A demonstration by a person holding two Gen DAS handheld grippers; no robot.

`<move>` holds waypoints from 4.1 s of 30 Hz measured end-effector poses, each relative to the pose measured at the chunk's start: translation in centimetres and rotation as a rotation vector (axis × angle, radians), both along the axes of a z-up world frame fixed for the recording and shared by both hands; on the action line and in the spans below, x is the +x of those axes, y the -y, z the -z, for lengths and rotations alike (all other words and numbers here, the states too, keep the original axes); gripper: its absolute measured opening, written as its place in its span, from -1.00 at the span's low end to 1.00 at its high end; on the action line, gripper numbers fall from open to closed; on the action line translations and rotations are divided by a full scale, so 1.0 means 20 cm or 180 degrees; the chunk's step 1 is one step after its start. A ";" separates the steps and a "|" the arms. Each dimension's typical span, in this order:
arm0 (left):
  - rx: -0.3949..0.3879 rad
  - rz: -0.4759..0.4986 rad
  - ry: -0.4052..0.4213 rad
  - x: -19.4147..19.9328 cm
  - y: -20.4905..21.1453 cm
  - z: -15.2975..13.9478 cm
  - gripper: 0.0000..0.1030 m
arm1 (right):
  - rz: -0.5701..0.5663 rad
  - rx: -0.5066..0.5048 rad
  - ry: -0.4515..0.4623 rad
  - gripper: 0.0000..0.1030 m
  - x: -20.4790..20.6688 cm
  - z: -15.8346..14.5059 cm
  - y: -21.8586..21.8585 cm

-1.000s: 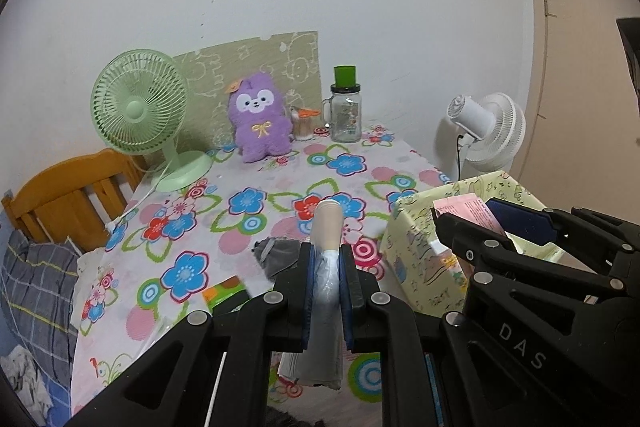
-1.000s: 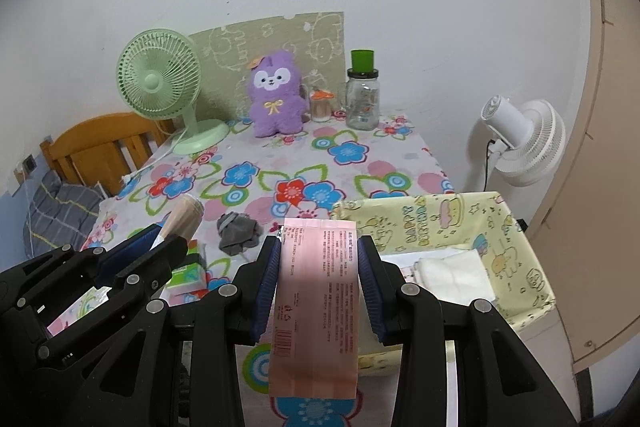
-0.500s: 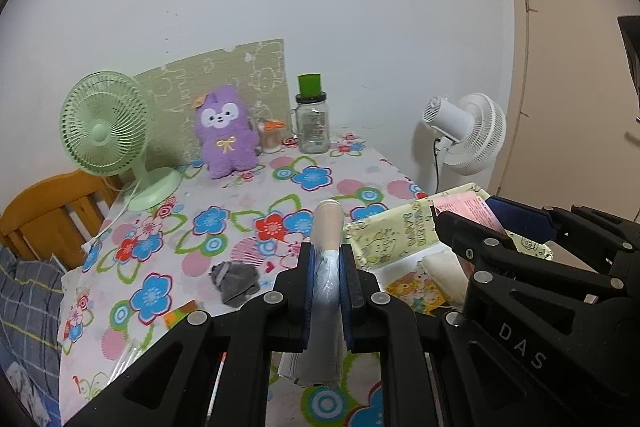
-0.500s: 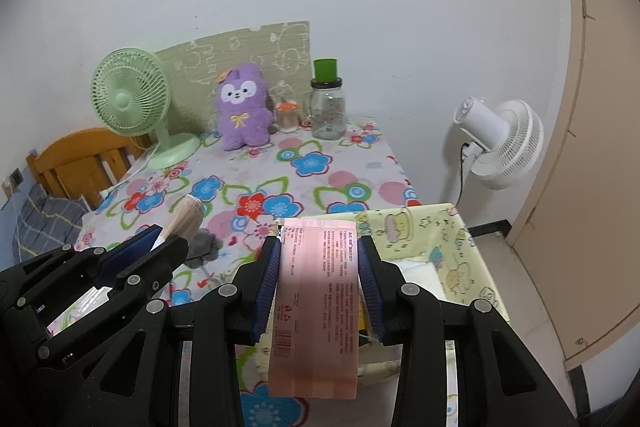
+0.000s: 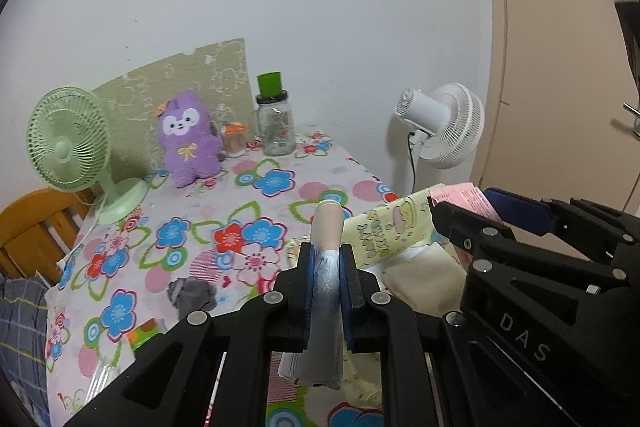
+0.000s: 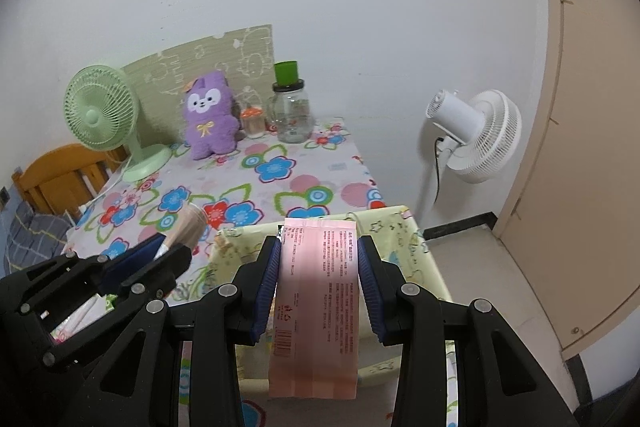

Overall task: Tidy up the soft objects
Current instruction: 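Carry the white cloth and pink packet with both tools toward the yellow basket, then lower the cloth and packet into the basket and open both tools, then withdraw both tools from the basket back over the table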

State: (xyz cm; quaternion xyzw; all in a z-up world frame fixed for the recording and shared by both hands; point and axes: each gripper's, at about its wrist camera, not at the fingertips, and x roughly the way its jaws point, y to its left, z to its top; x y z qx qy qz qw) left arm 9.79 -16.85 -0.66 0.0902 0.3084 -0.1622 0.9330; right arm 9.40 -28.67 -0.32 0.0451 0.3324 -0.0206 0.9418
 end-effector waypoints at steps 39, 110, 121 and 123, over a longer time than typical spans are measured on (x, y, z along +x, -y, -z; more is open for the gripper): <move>0.0135 0.0019 -0.0288 0.11 0.11 0.19 0.71 | 0.0129 0.0071 -0.0292 0.50 0.14 0.21 0.10; -0.0011 -0.0332 0.0300 -0.42 -0.61 0.00 0.99 | -0.0284 -0.0126 0.0323 0.77 -0.38 -0.03 -0.66; -0.0026 -0.0448 0.0214 -0.46 -0.74 0.10 0.99 | -0.0444 -0.0110 0.0349 0.77 -0.45 0.06 -0.78; -0.0031 -0.0474 0.0167 -0.45 -0.77 0.13 0.99 | -0.0484 -0.0099 0.0340 0.77 -0.45 0.08 -0.80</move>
